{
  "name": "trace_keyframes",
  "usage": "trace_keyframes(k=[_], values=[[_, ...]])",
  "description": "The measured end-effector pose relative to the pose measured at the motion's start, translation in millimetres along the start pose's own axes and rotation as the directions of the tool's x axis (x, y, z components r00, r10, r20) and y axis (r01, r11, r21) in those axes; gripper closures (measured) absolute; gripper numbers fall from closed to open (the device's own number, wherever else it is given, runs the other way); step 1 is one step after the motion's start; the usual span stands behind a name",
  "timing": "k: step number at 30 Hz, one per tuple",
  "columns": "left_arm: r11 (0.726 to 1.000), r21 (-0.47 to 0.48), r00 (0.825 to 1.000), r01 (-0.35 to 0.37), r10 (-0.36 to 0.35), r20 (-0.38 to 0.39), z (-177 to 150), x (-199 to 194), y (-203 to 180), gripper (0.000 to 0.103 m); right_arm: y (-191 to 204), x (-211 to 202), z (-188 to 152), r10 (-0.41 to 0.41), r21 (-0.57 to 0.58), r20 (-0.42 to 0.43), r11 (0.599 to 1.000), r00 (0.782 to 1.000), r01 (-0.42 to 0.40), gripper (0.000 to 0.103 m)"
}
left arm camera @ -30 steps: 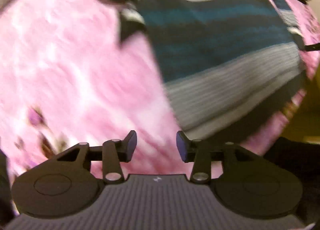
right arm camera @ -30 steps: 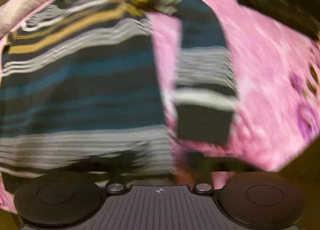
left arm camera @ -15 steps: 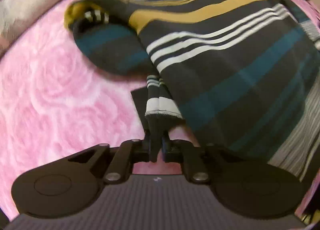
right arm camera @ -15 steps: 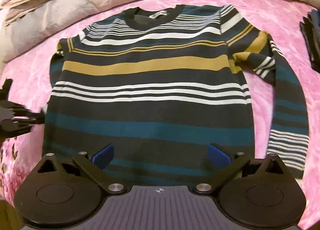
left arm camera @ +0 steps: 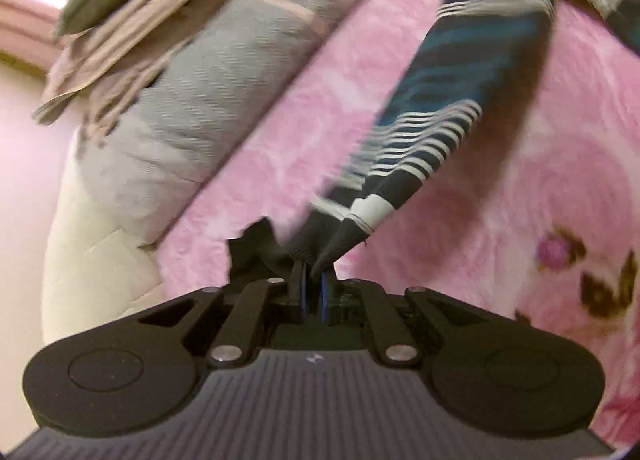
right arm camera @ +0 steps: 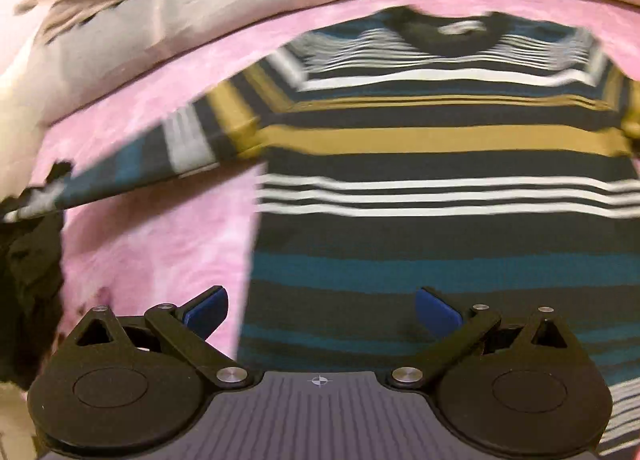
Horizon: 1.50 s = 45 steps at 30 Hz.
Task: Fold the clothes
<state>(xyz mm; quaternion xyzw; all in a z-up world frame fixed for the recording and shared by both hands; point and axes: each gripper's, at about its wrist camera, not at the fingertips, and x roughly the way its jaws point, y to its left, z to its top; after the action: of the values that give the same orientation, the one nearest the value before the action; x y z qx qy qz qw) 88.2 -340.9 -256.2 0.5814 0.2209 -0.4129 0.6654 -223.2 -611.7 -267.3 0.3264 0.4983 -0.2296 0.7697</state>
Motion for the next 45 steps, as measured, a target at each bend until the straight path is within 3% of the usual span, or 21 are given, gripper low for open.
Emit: trace_keyframes(k=[6,10,13,19,24,30,31,32,33,38,41,45], values=[[0.997,0.046,0.997,0.057,-0.055,-0.047,-32.3,34.4,-23.6,0.097,32.4,11.6,5.7,-0.021,-0.075,-0.053,0.997,0.998,0.017,0.001],[0.986,0.034,0.973,0.163,-0.154,-0.172,-49.8,53.1,-40.0,0.094,28.3,6.3,4.7,-0.069,-0.046,-0.058,0.997,0.996,0.066,0.001],[0.988,-0.017,0.974,0.154,-0.155,-0.163,-53.2,41.4,-42.6,0.092,12.6,-4.0,2.3,-0.137,0.023,-0.038,0.990,0.990,0.138,0.000],[0.977,-0.012,0.973,0.213,-0.213,-0.091,-1.0,4.6,-71.7,0.079,-62.9,-41.8,-10.7,-0.250,0.238,0.018,0.941,0.968,0.239,0.000],[0.966,0.002,0.965,0.259,-0.259,-0.032,47.5,-26.1,-99.4,0.079,-156.4,-84.7,-32.6,-0.358,0.357,0.047,0.878,0.933,0.319,0.001],[0.959,0.084,0.963,0.270,-0.270,0.000,150.4,-76.1,-191.1,0.079,-282.9,-114.6,-80.1,-0.393,0.418,0.052,0.844,0.918,0.337,0.001],[0.955,0.100,0.960,0.279,-0.280,-0.005,167.1,-85.1,-209.5,0.079,-295.3,-111.3,-84.2,-0.368,0.396,0.048,0.861,0.929,0.320,0.002],[0.948,0.128,0.956,0.291,-0.293,-0.006,182.4,-95.3,-228.5,0.079,-307.7,-108.0,-88.3,-0.343,0.374,0.044,0.877,0.938,0.303,0.024],[0.939,0.158,0.952,0.304,-0.307,-0.006,197.3,-105.7,-247.6,0.079,-320.2,-104.6,-92.4,-0.317,0.352,0.039,0.892,0.948,0.284,0.038],[0.888,0.288,0.928,0.358,-0.372,-0.005,268.3,-151.4,-328.8,0.078,-338.5,-78.4,-115.4,-0.234,0.101,-0.025,0.967,0.972,0.235,0.038],[0.866,0.342,0.922,0.364,-0.388,0.001,299.3,-165.2,-354.3,0.078,-334.3,-60.9,-134.6,-0.237,-0.059,-0.042,0.970,0.971,0.234,0.038],[0.843,0.412,0.925,0.346,-0.379,-0.002,325.2,-168.4,-371.5,0.078,-337.9,-62.2,-140.7,-0.223,-0.149,0.027,0.963,0.975,0.224,0.038]])
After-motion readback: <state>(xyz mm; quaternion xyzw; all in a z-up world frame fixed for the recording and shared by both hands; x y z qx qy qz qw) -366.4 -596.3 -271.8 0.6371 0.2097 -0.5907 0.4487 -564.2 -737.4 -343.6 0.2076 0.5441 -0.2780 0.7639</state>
